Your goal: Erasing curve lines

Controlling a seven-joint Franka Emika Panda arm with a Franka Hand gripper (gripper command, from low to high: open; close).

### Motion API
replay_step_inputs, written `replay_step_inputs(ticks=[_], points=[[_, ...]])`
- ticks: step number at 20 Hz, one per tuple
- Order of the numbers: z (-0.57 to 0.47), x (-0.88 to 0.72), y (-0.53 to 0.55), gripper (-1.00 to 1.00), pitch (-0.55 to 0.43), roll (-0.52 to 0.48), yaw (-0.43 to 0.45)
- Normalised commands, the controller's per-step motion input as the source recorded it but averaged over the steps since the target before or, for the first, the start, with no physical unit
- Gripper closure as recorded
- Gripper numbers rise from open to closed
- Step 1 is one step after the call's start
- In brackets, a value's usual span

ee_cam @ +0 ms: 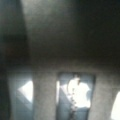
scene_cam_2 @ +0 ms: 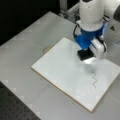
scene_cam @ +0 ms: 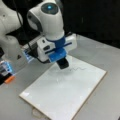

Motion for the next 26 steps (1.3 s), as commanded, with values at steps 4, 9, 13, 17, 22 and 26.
replay_step_inputs(ticks=[4,9,13,17,22,26], points=[[-0.3,-0.12,0.18,1.0,-0.235,0.204,-0.297],[-0.29,-0.1,0.2,1.0,-0.152,0.061,-0.275],[-0.24,-0.1,0.25,1.0,-0.118,-0.048,-0.25],[-0.19,-0.08,0.2,1.0,-0.104,-0.07,-0.161],[-0.18,-0.04,0.1,1.0,-0.139,-0.053,-0.079],[-0.18,-0.05,-0.04,1.0,-0.172,0.006,0.029]])
